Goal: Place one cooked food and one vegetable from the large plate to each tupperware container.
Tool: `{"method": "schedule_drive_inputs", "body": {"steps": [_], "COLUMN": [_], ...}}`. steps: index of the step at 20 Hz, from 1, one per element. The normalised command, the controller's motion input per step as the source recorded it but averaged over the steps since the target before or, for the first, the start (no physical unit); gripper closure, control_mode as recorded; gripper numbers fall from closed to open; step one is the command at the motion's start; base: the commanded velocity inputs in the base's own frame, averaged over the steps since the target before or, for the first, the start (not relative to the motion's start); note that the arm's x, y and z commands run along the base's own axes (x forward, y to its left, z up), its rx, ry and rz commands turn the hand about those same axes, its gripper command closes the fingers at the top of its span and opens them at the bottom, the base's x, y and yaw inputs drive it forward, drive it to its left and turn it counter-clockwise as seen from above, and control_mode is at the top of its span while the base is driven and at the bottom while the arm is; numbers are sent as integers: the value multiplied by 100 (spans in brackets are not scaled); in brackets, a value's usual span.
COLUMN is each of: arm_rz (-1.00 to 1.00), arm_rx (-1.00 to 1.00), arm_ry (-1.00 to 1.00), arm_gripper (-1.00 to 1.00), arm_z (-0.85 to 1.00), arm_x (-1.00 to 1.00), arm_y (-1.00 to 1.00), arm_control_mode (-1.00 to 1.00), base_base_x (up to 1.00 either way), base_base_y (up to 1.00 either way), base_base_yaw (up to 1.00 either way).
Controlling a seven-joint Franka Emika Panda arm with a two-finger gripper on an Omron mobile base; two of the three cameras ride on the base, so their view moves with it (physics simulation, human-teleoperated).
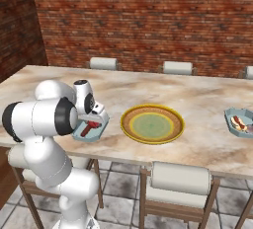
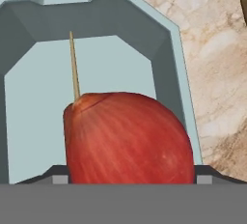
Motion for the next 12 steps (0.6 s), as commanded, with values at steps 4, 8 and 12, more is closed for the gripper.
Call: {"method": "schedule_drive_inputs", "body": {"steps": [4,8,12], "arm_rz": [0,0,0], "arm_rx": [0,0,0], "arm_ry": [0,0,0], "arm_gripper": [-100,-100,-100], "arm_z": [-3,0,0], "arm_x": [0,0,0], "arm_y": [0,3,10], "arm_control_mode": [-100,-100,-100], "base_base_x": [0,0,0], "base_base_y": [0,0,0], "base_base_yaw": [0,0,0]}}
